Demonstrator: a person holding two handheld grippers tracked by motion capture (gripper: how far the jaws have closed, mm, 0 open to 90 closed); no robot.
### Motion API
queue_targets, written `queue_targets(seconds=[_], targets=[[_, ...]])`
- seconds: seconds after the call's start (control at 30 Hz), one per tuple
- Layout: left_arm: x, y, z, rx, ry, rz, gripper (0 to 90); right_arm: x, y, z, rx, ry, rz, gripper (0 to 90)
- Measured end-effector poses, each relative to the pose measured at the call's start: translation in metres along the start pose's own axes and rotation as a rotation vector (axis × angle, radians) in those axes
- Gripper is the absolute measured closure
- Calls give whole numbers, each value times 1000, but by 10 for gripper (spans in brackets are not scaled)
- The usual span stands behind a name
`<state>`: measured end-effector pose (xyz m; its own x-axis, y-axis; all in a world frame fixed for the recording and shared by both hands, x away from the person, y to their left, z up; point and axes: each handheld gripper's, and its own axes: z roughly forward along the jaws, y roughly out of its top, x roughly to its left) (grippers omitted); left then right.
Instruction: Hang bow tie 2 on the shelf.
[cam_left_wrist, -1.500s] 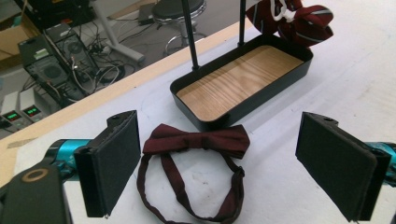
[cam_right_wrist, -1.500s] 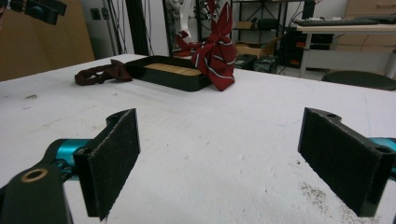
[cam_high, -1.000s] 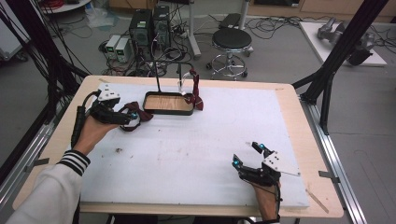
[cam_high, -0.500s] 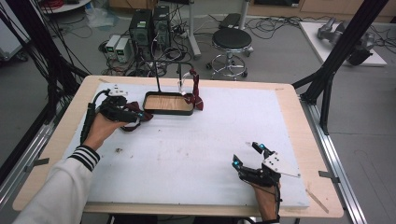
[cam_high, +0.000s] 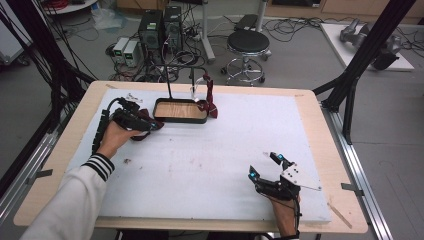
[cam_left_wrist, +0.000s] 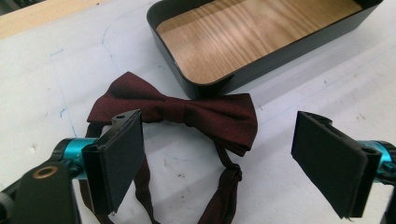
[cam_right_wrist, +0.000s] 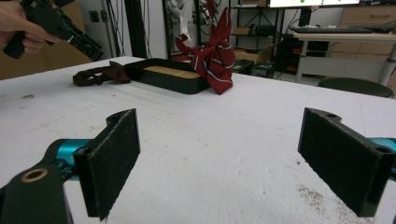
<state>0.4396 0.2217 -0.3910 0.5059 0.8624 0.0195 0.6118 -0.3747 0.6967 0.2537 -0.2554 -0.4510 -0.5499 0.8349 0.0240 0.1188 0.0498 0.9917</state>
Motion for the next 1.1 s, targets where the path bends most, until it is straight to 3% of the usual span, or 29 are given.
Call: queue_targets(seconds=[0.2, 0.33, 0.83, 1.1], targets=[[-2, 5, 8, 46, -3, -57, 172, 1, 0, 0, 4, -3, -4, 121], [-3, 7, 13, 74, -31, -73, 179, 1, 0, 0, 3, -4, -5, 121], [4, 4, 26, 171, -58, -155, 245, 2, 0, 0, 3, -6, -5, 121], [3, 3, 34, 180, -74, -194, 251, 2, 0, 0, 3, -6, -4, 121]])
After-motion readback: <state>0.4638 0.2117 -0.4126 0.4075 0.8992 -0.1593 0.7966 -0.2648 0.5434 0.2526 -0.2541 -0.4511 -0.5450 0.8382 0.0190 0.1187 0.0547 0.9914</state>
